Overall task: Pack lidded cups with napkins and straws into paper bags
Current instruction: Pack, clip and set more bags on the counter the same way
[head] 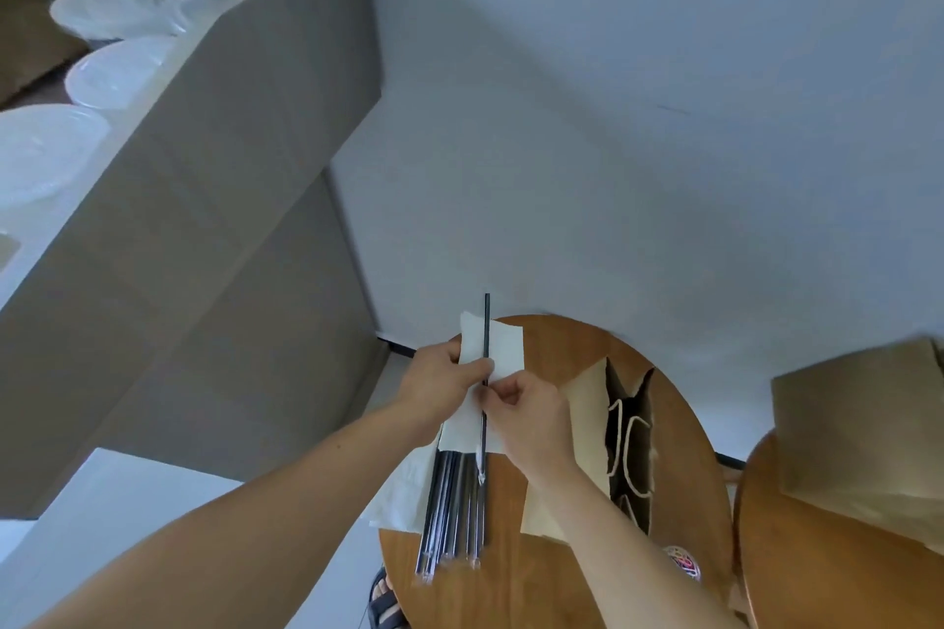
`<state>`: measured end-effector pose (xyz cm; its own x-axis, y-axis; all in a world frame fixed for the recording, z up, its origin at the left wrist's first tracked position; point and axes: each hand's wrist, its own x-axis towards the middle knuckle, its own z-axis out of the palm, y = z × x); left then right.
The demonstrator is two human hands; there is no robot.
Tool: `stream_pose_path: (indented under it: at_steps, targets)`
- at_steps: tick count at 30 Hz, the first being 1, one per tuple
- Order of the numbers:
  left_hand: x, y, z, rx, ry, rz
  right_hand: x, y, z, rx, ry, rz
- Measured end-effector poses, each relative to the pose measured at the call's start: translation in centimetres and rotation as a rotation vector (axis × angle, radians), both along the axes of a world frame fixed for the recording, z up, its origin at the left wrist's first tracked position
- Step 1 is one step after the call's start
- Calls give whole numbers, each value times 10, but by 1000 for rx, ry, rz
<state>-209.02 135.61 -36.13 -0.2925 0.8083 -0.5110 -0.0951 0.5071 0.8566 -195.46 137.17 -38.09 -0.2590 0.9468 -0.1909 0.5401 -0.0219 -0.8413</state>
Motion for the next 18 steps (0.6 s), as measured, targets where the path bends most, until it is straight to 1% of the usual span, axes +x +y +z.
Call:
stream_pose_path:
  at_steps: [3, 5, 7, 11, 14, 18]
  targets:
    - [8, 4, 16, 47, 2, 0, 12, 2, 19, 92, -51, -23]
    - [11, 11, 28, 73, -10, -5, 23, 10, 32, 95, 27, -110]
    - [13, 19, 44, 116, -60, -16, 35, 24, 47, 45, 123, -159]
    - [24, 34, 78, 176, -166, -136, 55, 47, 75, -125, 343, -7]
    - [35, 43, 96, 183, -176, -191, 70, 60, 88, -119, 362, 58]
    - [54, 49, 108, 193, -176, -191, 87, 71, 98, -47, 346, 91]
